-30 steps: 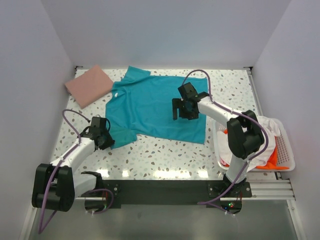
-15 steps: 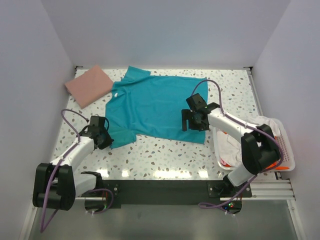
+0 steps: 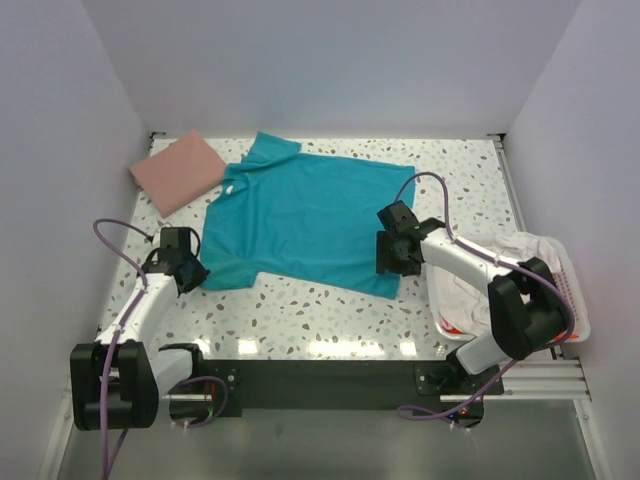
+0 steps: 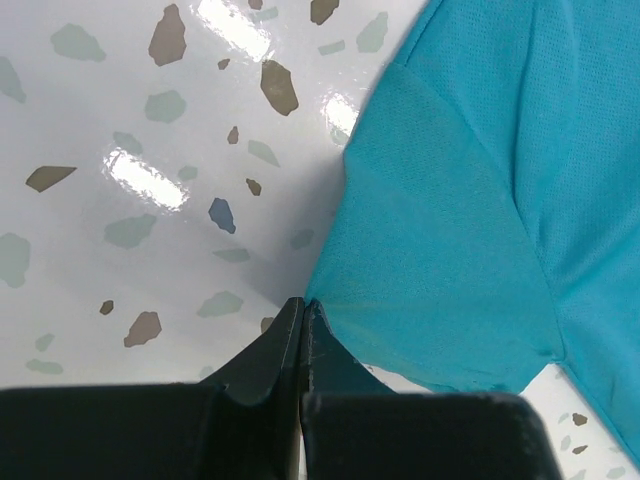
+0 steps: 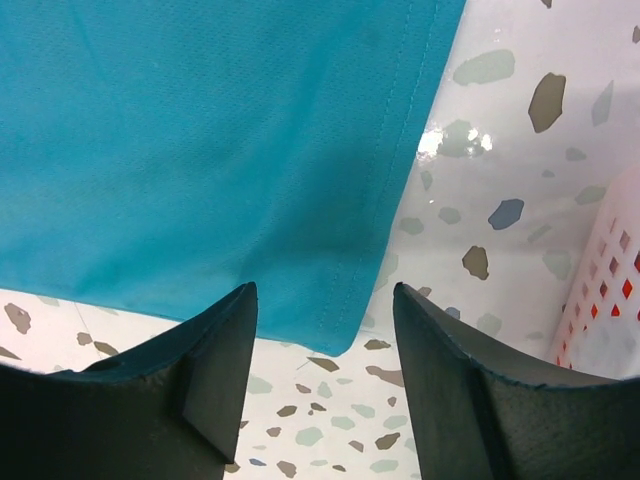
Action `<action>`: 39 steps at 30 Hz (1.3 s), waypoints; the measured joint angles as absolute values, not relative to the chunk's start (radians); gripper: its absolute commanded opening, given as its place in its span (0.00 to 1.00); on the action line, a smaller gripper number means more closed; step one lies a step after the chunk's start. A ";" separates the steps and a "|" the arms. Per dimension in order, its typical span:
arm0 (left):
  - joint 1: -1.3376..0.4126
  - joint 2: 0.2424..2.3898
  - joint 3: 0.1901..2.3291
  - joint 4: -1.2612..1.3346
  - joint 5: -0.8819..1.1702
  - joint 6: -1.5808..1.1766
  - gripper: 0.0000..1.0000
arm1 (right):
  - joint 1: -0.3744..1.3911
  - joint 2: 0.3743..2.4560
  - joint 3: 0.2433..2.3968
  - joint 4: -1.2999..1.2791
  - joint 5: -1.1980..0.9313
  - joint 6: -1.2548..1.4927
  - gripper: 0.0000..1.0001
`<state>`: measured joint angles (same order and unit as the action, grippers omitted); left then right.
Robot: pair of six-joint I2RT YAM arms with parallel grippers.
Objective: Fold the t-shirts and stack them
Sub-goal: Fold the tshirt
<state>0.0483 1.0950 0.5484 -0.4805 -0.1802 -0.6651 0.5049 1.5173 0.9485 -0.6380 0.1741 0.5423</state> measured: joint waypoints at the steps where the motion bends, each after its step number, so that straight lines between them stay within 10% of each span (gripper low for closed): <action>1: 0.050 1.095 0.548 -0.482 -0.183 -0.662 0.00 | 0.505 1.517 0.944 -0.637 0.174 0.545 0.58; 31: 0.052 1.112 0.548 -0.480 -0.186 -0.639 0.00 | 0.511 1.495 0.793 -0.604 0.004 0.564 0.38; 39: 0.052 1.111 0.548 -0.482 -0.186 -0.636 0.00 | 0.510 1.506 0.793 -0.601 -0.016 0.543 0.10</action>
